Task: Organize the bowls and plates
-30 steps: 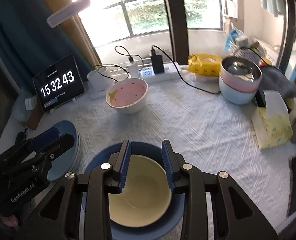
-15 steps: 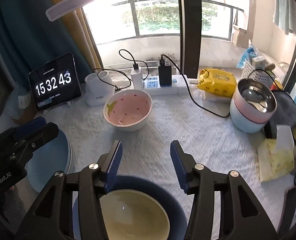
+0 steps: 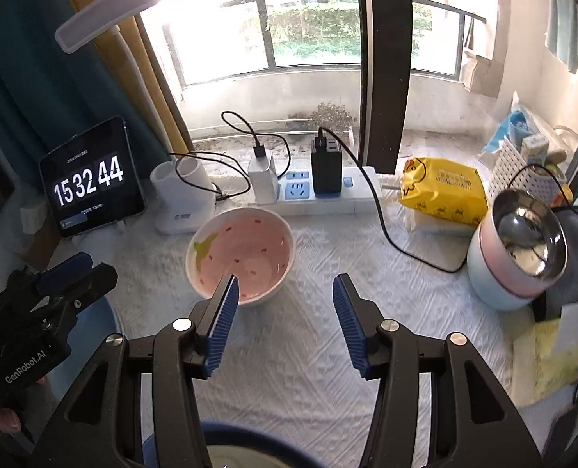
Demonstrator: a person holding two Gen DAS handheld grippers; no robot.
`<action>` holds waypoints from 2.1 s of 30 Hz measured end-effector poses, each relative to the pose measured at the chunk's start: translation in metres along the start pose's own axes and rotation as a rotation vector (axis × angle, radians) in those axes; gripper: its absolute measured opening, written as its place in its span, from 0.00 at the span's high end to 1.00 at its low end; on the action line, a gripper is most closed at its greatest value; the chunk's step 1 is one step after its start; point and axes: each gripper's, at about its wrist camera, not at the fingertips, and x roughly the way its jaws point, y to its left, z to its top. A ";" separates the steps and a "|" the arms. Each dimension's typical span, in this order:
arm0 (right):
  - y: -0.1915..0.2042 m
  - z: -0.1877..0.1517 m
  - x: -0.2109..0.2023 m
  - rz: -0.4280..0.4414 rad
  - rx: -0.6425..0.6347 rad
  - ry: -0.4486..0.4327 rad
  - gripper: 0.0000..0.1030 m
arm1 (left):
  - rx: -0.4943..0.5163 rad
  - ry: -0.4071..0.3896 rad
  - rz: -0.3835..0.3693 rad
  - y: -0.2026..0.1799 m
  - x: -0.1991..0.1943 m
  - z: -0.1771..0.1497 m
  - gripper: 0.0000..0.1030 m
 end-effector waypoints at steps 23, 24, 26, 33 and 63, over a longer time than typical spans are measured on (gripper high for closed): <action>-0.023 0.024 0.074 0.067 -0.014 0.134 0.48 | -0.027 0.142 0.052 0.000 0.088 0.010 0.51; -0.023 0.023 0.077 0.067 -0.017 0.141 0.48 | -0.032 0.148 0.049 0.001 0.091 0.010 0.51; -0.023 0.022 0.085 0.069 -0.024 0.158 0.48 | -0.041 0.157 0.045 0.002 0.096 0.010 0.51; -0.023 0.021 0.112 0.088 -0.032 0.221 0.48 | -0.035 0.201 0.058 0.000 0.120 0.004 0.51; -0.015 0.019 0.172 0.182 -0.070 0.311 0.86 | -0.121 0.316 0.048 0.009 0.160 -0.009 0.60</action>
